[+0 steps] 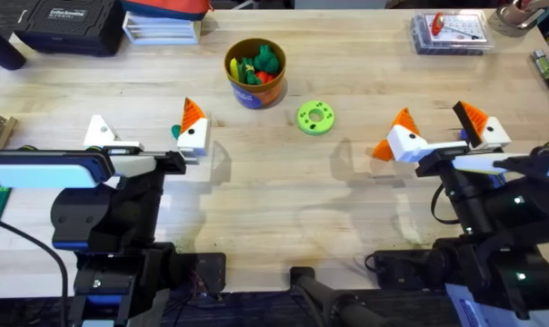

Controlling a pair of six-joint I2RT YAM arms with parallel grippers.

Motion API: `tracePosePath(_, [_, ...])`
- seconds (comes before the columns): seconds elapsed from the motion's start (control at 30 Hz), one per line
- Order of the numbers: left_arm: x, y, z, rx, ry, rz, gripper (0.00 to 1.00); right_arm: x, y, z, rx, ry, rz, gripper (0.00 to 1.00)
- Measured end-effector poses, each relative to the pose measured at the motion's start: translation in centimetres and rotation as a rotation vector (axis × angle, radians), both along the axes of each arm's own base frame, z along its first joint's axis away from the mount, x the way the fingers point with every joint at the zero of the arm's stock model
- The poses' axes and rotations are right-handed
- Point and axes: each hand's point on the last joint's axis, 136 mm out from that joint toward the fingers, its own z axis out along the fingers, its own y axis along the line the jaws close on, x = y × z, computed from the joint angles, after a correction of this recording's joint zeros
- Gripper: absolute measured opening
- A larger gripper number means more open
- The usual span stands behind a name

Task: Pick up the gripper from the table and insert it into the empty holder that is missing its gripper. Then pick up a screw, insert it into the mounting hole, and use the screwdriver to tighten it. Finally, clean up the table by picking up the vegetable and placing it into the bucket.

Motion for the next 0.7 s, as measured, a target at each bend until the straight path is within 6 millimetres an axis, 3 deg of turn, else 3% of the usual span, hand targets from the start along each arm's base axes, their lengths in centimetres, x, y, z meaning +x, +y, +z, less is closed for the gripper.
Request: tracePosePath(0.7, [-0.08,-0.14,-0.49,0.003,0.03,-0.008,0.987,-0.2,-0.04,-0.59,0.0,0.041,-0.002,0.992])
